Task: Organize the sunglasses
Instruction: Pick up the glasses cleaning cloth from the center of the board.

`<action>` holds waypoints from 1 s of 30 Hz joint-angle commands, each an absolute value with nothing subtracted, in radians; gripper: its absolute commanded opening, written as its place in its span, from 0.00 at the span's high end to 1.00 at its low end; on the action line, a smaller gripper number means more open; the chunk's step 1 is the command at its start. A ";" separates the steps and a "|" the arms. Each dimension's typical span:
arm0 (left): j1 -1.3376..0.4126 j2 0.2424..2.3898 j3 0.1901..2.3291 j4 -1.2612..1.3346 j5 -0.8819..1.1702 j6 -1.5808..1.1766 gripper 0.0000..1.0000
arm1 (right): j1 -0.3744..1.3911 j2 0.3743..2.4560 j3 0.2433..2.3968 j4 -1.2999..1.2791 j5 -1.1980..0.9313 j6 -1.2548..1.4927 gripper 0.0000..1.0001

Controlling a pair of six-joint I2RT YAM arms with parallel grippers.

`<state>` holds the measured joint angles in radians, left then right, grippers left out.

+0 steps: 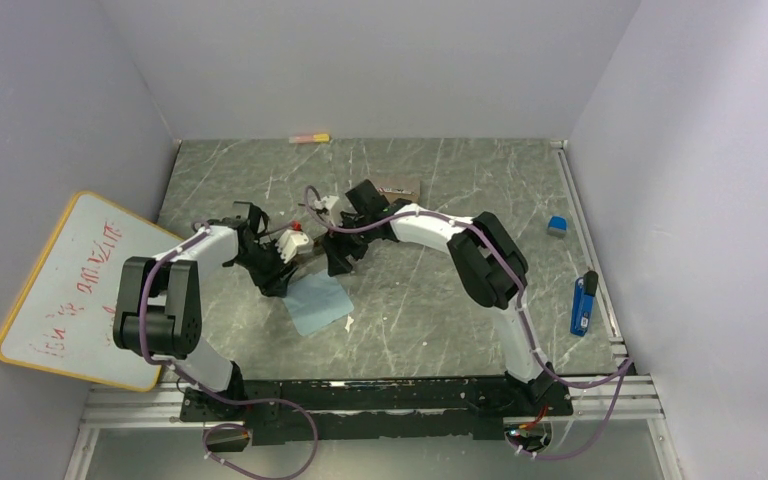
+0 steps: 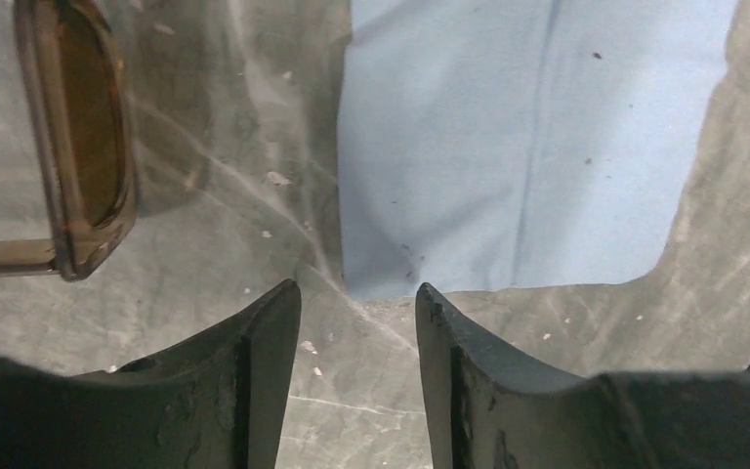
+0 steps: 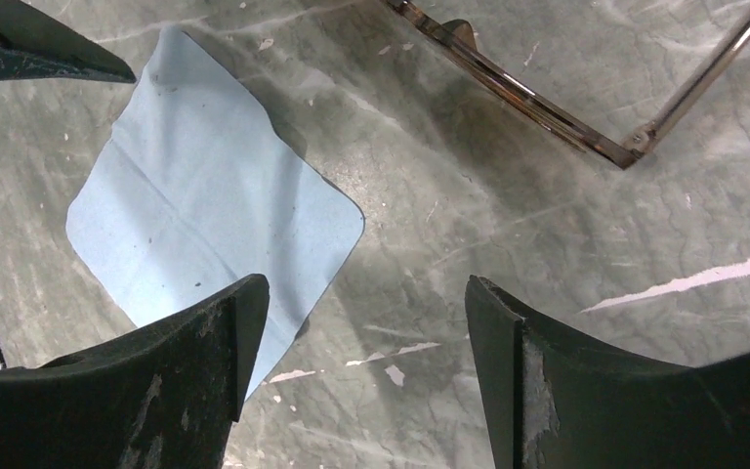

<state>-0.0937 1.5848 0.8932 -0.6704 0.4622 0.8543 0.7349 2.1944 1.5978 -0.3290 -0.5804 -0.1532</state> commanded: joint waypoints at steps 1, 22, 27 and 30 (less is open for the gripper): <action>-0.087 1.589 0.929 -0.740 0.563 0.905 0.50 | 0.720 2.113 1.581 -0.276 -0.613 -0.136 0.22; -0.087 1.606 0.913 -0.706 0.511 0.879 0.59 | 0.714 2.137 1.594 -0.267 -0.638 -0.124 0.23; -0.087 1.611 0.910 -0.719 0.517 0.889 0.60 | 0.715 2.142 1.617 -0.285 -0.638 -0.130 0.23; -0.087 1.621 0.911 -0.719 0.517 0.887 0.63 | 0.715 2.135 1.616 -0.286 -0.638 -0.131 0.23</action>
